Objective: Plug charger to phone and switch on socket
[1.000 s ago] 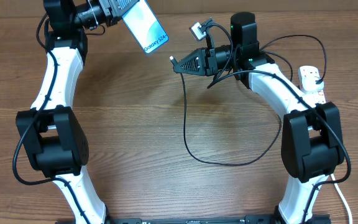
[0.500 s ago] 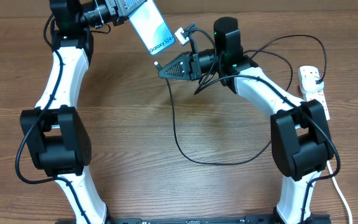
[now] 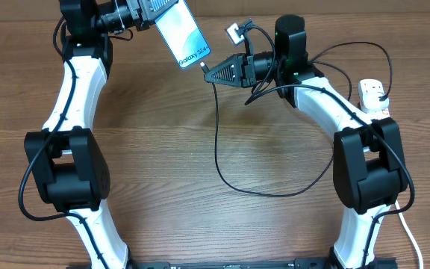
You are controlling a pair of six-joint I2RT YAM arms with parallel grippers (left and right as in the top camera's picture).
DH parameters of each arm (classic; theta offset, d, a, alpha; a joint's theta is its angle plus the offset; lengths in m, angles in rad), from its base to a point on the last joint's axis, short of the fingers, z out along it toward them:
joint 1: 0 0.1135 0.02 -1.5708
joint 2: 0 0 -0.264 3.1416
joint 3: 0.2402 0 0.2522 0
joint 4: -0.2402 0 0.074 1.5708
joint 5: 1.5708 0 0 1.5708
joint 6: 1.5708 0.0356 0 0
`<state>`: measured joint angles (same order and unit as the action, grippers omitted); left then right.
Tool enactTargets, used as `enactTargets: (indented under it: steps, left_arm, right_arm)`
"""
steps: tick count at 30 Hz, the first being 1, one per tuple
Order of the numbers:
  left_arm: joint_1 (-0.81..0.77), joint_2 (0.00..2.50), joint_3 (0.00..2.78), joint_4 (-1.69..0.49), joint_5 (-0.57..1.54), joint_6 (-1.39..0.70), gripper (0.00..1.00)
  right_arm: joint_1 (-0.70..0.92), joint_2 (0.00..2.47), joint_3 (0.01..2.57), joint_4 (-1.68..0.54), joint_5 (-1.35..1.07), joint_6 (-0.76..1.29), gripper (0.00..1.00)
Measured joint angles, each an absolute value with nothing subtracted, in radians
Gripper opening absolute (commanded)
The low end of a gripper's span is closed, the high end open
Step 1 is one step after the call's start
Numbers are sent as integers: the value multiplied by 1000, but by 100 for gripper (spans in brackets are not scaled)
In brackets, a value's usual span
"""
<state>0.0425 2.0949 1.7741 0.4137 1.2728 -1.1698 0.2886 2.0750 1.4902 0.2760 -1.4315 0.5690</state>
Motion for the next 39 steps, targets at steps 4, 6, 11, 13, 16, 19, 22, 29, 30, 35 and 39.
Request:
enactTargets:
  steps: [4, 6, 11, 13, 16, 19, 22, 29, 30, 35, 39]
  left_arm:
    - [43, 2095, 1774, 414, 1273, -1170, 4]
    - [43, 2095, 1774, 415, 1273, -1169, 4]
    - [43, 2095, 1774, 415, 1273, -1169, 5]
    - [43, 2095, 1774, 416, 1273, -1169, 4]
    - [43, 2095, 1774, 416, 1273, -1169, 4]
    - [43, 2095, 1774, 416, 1273, -1169, 4]
    - [43, 2095, 1774, 416, 1273, -1169, 4]
    - [36, 2095, 1774, 416, 1272, -1169, 4]
    - [34, 2095, 1774, 416, 1272, -1169, 4]
    - [32, 2095, 1774, 416, 1272, -1169, 4]
    - [39, 2095, 1774, 416, 1272, -1169, 4]
  right_arm:
    - [290, 2075, 1490, 277, -1433, 575, 4]
    - [290, 2075, 1490, 283, -1433, 580, 4]
    - [290, 2075, 1490, 332, -1433, 610, 4]
    - [290, 2075, 1490, 331, -1433, 615, 4]
    - [290, 2075, 1490, 333, -1433, 621, 4]
    - [289, 2075, 1490, 333, -1433, 625, 4]
    - [290, 2075, 1490, 334, -1433, 627, 4]
    - [290, 2075, 1490, 338, -1433, 629, 4]
    - [290, 2075, 1490, 337, -1432, 631, 4]
    - [289, 2075, 1490, 336, -1434, 640, 4]
    - [289, 2075, 1490, 335, -1433, 644, 4]
